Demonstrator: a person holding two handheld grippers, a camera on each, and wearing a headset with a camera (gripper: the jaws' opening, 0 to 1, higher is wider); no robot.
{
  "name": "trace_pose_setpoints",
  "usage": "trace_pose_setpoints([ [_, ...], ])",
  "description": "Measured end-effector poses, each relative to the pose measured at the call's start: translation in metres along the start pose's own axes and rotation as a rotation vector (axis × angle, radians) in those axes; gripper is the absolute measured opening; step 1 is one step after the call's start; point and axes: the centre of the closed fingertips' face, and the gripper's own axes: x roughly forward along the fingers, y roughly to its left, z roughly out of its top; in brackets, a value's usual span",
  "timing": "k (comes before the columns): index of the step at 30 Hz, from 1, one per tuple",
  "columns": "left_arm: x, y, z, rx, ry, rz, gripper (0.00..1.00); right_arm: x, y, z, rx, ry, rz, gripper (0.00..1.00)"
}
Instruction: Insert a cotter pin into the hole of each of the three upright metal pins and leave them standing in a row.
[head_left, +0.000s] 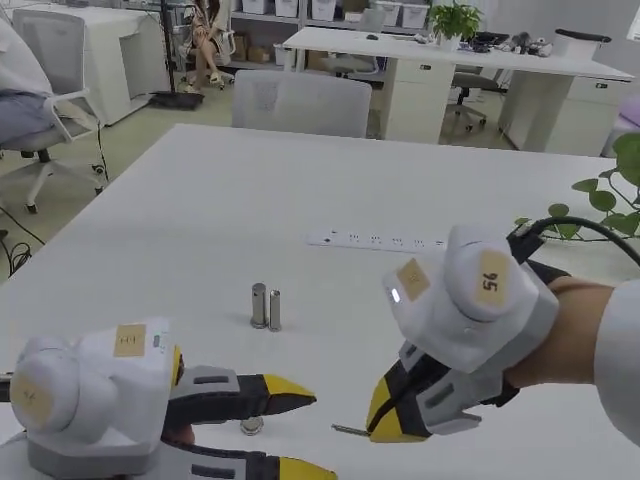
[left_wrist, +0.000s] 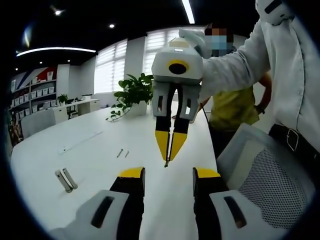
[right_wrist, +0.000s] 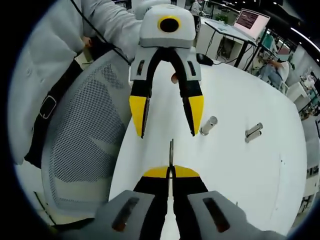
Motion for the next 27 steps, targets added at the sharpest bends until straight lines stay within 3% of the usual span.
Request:
trace_pose_setpoints([
  [10, 0.004, -0.003, 0.002, 0.031, 0.013, -0.007, 0.20, 0.003, 0.003, 0.010, 0.000, 0.022, 0.012, 0.02],
  [27, 0.004, -0.006, -0.001, 0.039, 0.035, -0.014, 0.04, 0.004, 0.008, 0.013, -0.031, 0.056, 0.031, 0.02],
])
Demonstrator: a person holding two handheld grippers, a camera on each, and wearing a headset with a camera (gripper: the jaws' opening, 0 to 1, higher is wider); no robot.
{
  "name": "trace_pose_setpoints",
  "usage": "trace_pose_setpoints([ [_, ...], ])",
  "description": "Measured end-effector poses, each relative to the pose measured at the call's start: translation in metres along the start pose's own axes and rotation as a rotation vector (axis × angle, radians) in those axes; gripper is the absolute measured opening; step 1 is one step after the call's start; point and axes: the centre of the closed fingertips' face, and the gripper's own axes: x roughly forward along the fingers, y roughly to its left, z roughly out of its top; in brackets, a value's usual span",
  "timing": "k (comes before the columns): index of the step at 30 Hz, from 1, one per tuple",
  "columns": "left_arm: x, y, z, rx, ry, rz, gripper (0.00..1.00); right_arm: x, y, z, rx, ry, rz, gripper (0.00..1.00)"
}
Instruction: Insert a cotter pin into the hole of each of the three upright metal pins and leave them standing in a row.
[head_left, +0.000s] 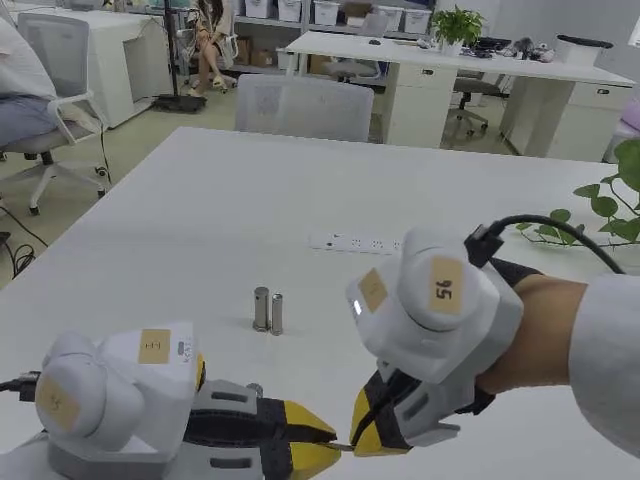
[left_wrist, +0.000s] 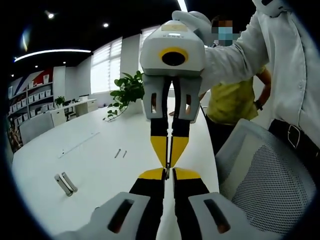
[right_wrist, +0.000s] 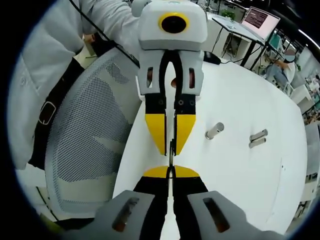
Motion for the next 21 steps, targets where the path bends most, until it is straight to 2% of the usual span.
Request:
trace_pose_setpoints([
  [10, -0.0011, 0.0008, -0.0010, -0.003, 0.000, 0.000, 0.01, -0.0008, 0.0009, 0.0024, -0.009, 0.002, 0.004, 0.02],
  [21, -0.0038, 0.0021, 0.0013, -0.014, -0.026, -0.006, 0.00, -0.0017, -0.0004, 0.0051, -0.006, -0.017, 0.008, 0.03],
])
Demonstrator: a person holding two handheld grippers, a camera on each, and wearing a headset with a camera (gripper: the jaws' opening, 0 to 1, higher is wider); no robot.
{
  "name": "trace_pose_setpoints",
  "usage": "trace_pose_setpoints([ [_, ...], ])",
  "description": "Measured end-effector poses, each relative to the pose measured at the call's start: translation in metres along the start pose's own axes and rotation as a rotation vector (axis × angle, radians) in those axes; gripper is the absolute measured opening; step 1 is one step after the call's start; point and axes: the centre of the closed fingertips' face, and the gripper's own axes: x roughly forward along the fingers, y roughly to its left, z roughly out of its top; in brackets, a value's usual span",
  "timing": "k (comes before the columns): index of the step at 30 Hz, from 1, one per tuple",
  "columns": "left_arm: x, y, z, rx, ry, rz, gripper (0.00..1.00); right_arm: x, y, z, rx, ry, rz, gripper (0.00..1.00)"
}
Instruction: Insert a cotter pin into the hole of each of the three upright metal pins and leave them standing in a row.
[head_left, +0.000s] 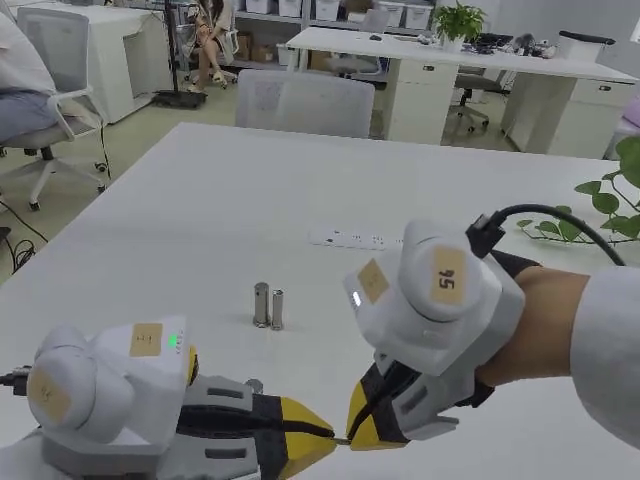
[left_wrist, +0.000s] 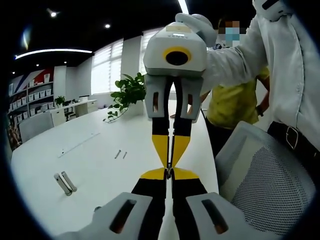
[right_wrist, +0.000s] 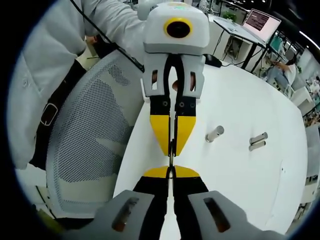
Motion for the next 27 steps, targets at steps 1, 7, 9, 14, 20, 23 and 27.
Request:
trace_pose_setpoints([
  [1, 0.000, 0.001, 0.000, 0.000, -0.002, 0.002, 0.00, 0.000, -0.001, 0.001, 0.000, -0.004, -0.002, 0.03],
  [7, -0.003, 0.004, 0.003, -0.010, -0.011, 0.001, 0.00, -0.001, -0.003, 0.003, -0.023, -0.031, -0.007, 0.04],
  [9, -0.004, 0.003, 0.003, -0.014, -0.011, -0.003, 0.00, -0.001, -0.002, 0.004, -0.018, -0.036, -0.002, 0.05],
  [14, -0.004, 0.002, 0.003, -0.010, -0.009, -0.006, 0.00, -0.002, -0.001, 0.003, -0.013, -0.043, 0.010, 0.12],
  [20, -0.007, -0.003, 0.002, 0.004, -0.001, -0.027, 0.00, -0.004, 0.004, 0.000, 0.018, -0.068, 0.057, 0.17],
  [23, -0.008, -0.008, 0.003, 0.018, 0.000, -0.050, 0.00, -0.006, 0.011, 0.000, 0.033, -0.088, 0.110, 0.17],
  [27, -0.009, -0.016, 0.006, 0.034, -0.008, -0.083, 0.00, -0.007, 0.020, -0.001, 0.079, -0.109, 0.195, 0.17],
])
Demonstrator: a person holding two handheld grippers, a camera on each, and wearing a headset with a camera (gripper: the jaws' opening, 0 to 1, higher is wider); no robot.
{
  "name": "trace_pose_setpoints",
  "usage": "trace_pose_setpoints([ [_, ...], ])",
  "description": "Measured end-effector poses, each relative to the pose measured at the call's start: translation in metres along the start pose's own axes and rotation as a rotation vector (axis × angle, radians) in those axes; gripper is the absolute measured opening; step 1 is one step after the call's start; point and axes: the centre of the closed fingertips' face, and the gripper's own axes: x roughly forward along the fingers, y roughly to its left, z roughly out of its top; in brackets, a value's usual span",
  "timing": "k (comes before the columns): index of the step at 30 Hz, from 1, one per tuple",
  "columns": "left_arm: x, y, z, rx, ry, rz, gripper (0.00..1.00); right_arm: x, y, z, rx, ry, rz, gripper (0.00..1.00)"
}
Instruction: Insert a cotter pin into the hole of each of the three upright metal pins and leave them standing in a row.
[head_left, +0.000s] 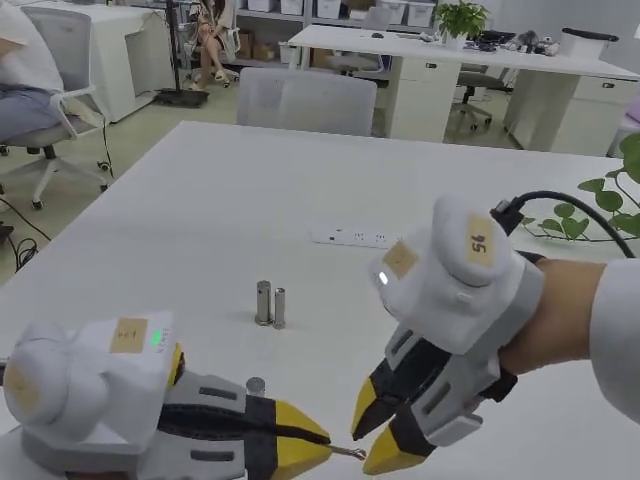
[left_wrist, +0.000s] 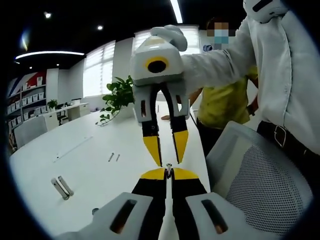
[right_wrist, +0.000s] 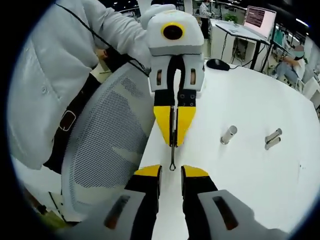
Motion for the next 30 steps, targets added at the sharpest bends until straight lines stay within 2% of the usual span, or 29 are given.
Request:
trace_pose_setpoints([
  [3, -0.001, -0.003, 0.001, 0.012, 0.004, -0.012, 0.00, -0.001, 0.009, 0.001, 0.039, -0.027, 0.082, 0.17],
  [5, -0.001, -0.006, 0.001, 0.014, 0.007, -0.022, 0.00, -0.002, 0.009, 0.000, 0.036, -0.023, 0.095, 0.17],
  [10, 0.000, -0.015, 0.007, 0.032, -0.004, -0.055, 0.00, 0.000, 0.015, -0.001, 0.072, -0.034, 0.172, 0.16],
  [15, 0.001, -0.021, 0.010, 0.049, -0.009, -0.084, 0.00, -0.001, 0.030, 0.005, 0.125, -0.093, 0.308, 0.16],
  [20, 0.001, -0.025, 0.013, 0.061, -0.015, -0.102, 0.00, -0.001, 0.027, 0.004, 0.136, -0.101, 0.315, 0.15],
  [26, 0.002, -0.028, 0.017, 0.072, -0.026, -0.115, 0.00, -0.002, 0.031, 0.004, 0.152, -0.106, 0.344, 0.13],
  [30, 0.003, -0.029, 0.016, 0.079, -0.019, -0.120, 0.00, -0.002, 0.035, 0.005, 0.154, -0.107, 0.362, 0.08],
])
